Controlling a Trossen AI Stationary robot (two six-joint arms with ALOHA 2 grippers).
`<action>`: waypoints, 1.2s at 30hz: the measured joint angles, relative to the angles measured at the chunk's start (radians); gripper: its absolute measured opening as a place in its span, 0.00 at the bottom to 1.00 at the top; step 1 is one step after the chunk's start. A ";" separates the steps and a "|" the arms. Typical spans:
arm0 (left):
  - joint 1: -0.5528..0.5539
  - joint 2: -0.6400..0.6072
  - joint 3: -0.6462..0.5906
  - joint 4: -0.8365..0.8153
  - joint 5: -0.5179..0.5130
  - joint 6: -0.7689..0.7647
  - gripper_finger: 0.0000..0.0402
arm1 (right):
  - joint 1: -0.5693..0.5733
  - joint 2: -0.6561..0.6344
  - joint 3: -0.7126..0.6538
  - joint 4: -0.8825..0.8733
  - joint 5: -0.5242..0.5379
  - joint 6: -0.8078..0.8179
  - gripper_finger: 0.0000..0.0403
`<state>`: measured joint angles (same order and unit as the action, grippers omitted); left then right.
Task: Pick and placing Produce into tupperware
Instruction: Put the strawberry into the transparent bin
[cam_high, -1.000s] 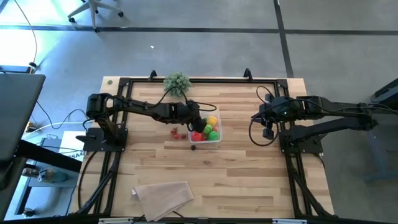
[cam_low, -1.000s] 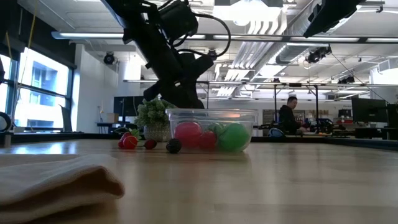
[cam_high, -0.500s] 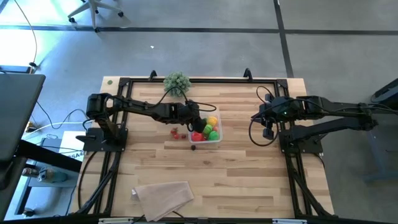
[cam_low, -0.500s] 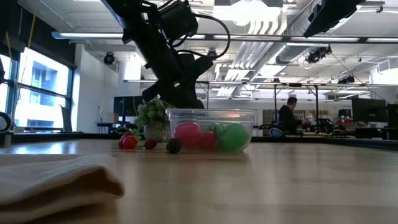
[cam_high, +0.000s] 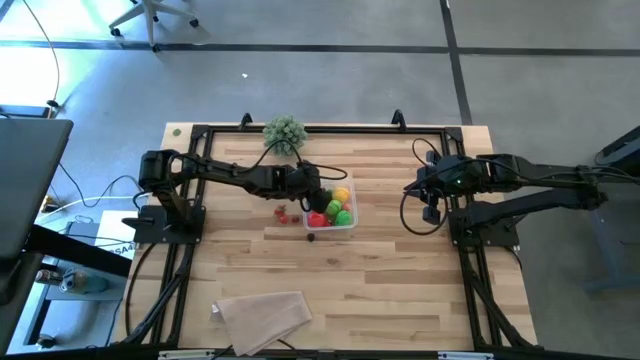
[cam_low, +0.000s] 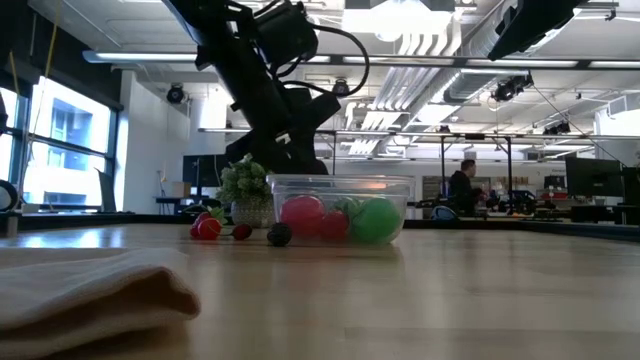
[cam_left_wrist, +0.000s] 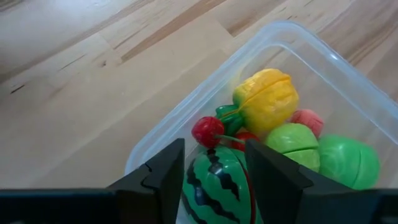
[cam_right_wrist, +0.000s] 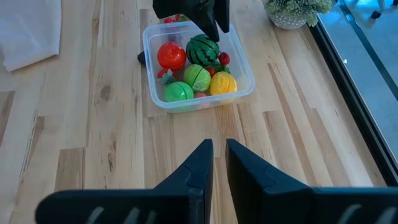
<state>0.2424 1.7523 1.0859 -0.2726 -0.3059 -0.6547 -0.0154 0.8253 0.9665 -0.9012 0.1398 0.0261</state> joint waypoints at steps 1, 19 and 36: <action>0.000 0.000 0.000 0.000 0.000 0.002 0.40 | 0.000 0.000 0.000 0.000 0.000 0.000 0.09; -0.084 -0.195 0.116 -0.640 0.036 -0.406 0.32 | 0.000 0.000 0.000 0.000 0.000 0.000 0.09; -0.118 -0.196 -0.057 -0.605 -0.002 -0.549 0.51 | 0.000 0.000 0.000 0.000 0.000 0.000 0.09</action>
<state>0.1242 1.5566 1.0288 -0.8779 -0.3081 -1.2039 -0.0154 0.8250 0.9665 -0.9012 0.1398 0.0261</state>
